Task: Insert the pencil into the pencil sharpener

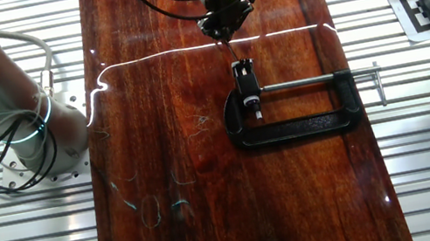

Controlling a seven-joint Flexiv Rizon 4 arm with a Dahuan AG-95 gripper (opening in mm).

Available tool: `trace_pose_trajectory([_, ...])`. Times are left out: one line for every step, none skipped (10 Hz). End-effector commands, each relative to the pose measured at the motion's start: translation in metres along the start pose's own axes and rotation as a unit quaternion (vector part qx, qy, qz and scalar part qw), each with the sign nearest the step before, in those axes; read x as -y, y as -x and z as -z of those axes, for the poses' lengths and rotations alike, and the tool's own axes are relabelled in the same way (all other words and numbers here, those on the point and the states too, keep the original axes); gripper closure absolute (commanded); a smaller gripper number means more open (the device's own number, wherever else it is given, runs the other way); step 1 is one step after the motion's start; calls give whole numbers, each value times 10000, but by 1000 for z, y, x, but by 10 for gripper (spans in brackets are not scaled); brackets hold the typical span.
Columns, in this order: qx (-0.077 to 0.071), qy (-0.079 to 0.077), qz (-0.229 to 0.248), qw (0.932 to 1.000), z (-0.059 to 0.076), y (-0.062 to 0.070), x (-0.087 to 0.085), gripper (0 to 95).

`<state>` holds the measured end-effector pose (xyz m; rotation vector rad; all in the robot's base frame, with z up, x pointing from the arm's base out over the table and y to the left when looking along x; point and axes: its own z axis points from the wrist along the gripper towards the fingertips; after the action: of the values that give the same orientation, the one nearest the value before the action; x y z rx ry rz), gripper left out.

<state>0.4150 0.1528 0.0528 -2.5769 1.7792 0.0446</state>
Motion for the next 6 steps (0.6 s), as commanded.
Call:
trace_pose_trajectory([30, -4, 114, 9999, 1, -1, -1, 950])
trace_pose_trajectory([17, 2, 134, 9999, 2, -2, -2, 950])
trace_pose_trajectory([-9, 10, 91, 10000, 2, -3, -3, 950])
trace_pose_trajectory([-37, 18, -67, 10000, 2, -3, -3, 950])
trace_pose_trajectory([-38, 14, -178, 9998, 2, -3, -3, 950])
trace_pose_trajectory([-38, -3, -270, 9996, 2, -3, -3, 950])
